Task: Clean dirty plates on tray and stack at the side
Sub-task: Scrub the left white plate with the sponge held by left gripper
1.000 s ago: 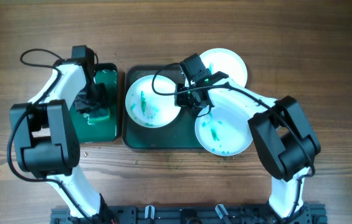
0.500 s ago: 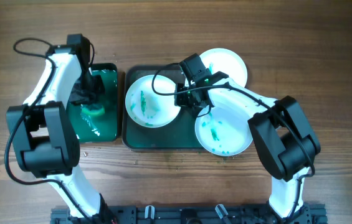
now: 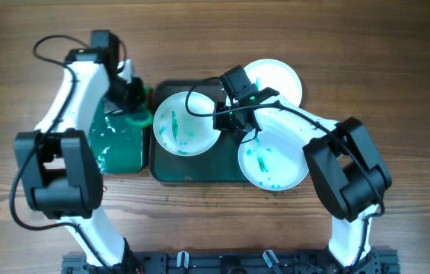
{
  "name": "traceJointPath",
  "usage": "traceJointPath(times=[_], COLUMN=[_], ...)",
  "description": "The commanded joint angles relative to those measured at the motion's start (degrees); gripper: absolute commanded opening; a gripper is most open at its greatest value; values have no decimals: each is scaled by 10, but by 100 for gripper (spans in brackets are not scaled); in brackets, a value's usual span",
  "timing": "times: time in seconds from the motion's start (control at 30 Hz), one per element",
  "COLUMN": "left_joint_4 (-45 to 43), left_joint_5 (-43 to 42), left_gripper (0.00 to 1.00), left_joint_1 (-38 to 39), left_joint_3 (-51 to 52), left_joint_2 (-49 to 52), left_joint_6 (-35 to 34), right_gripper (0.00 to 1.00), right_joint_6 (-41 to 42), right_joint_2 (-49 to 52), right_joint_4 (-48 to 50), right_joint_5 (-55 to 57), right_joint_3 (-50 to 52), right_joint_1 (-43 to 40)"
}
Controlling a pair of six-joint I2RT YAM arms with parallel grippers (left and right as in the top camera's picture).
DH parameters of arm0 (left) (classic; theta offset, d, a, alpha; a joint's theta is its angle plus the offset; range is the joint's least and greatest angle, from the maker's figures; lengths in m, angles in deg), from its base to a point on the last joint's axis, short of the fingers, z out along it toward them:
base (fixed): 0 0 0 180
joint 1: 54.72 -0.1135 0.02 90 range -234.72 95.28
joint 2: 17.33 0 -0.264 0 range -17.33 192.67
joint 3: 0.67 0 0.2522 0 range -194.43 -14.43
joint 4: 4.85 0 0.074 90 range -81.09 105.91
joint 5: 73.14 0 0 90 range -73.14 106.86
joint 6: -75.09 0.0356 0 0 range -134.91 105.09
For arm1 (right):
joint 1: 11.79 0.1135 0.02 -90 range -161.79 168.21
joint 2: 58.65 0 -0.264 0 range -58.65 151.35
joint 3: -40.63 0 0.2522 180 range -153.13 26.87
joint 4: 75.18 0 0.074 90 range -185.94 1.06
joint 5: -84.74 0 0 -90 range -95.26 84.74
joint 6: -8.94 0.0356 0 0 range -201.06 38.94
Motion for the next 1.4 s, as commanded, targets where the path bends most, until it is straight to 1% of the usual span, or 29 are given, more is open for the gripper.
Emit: traceJointPath(times=[0.0, 0.13, 0.2, 0.33, 0.4, 0.43, 0.47, 0.53, 0.57, 0.6, 0.63, 0.67, 0.7, 0.73, 0.77, 0.8, 0.83, 0.9, 1.03, 1.07, 1.1, 1.17, 1.2, 1.23, 1.27, 1.3, 1.33, 1.37], left_joint_4=[-33, -38, -37, -17, -8, -9, -16, -15, -11, -9, -10, -11, -10, -4, 5, 28, 44, 50, 46, 45, 40, 16, 3, -3, -7, -12, -20, -35], left_joint_5=[15, 60, 63, 72, 55, 33, -28, -181, -216, -220, -205, -141, -100, -37, 31, 141, 198, 210, 176, 162, 133, 18, -74, -147, -195, -210, -193, -123], left_gripper=[4, 4, 4, 4, 4, 4, 4, 4, 4, 4, 4, 4, 4, 4, 4, 4, 4, 4, 4, 4, 4, 4, 4, 4, 4, 4, 4, 4], left_joint_1=[78, 135, 150, 163, 163, 163, 163, 161, 161, 160, 160, 160, 161, 161, 162, 162, 162, 162, 169, 172, 176, 182, 184, 185, 185, 185, 185, 184], left_joint_3=[-6, -6, -6, -6, -6, -6, -6, -6, -6, -7, -7, -7, -7, -7, -7, -7, -7, -6, -6, -6, -6, -6, -6, -6, -6, -6, -6, -6], left_joint_2=[3, 57, 85, 111, 111, 111, 111, 111, 111, 111, 111, 111, 111, 111, 111, 111, 111, 111, 111, 111, 111, 111, 111, 111, 111, 111, 111, 111], left_joint_6=[-105, -163, -180, -223, -224, -204, -141, 10, 50, 61, 61, 28, 2, -38, -89, -180, -235, -270, -273, -267, -242, -123, -35, 34, 82, 106, 104, 57], right_gripper=[4, 4, 4, 4, 4, 4, 4, 4, 4, 4, 4, 4, 4, 4, 4, 4, 4, 4, 4, 4, 4, 4, 4, 4, 4, 4, 4, 4], right_joint_6=[-6, -6, -6, -6, -6, -6, -6, -6, -6, -6, -6, -5, -6, -6, -6, -6, -6, -6, -6, -6, -6, -6, -6, -6, -6, -6, -6, -6], right_joint_2=[11, 11, 11, 11, 11, 11, 11, 11, 11, 11, 11, 11, 11, 11, 11, 11, 11, 11, 11, 11, 11, 11, 11, 11, 11, 11, 11, 11], right_joint_4=[0, -2, -2, -4, -4, -3, -3, -3, -3, -3, -3, -3, -3, -3, -3, -4, -4, -4, -4, -4, -4, -4, -3, -3, -3, -4, -4, -4], right_joint_5=[9, 9, 9, 9, 10, 10, 9, 9, 9, 9, 9, 9, 10, 9, 9, 9, 9, 10, 9, 9, 9, 9, 9, 9, 9, 9, 9, 9], right_joint_3=[-9, -9, -9, -9, -9, -9, -9, -9, -9, -9, -9, -9, -9, -9, -9, -9, -9, -9, -9, -9, -9, -9, -9, -9, -9, -9, -9, -9], right_joint_1=[0, 0, 0, 0, 0, 0, 0, 0, 0, 0, 0, 0, 0, 0, 0, 0, 0, 0, 0, 0, 0, 0, 0, 0, 0, 0, 0, 0])
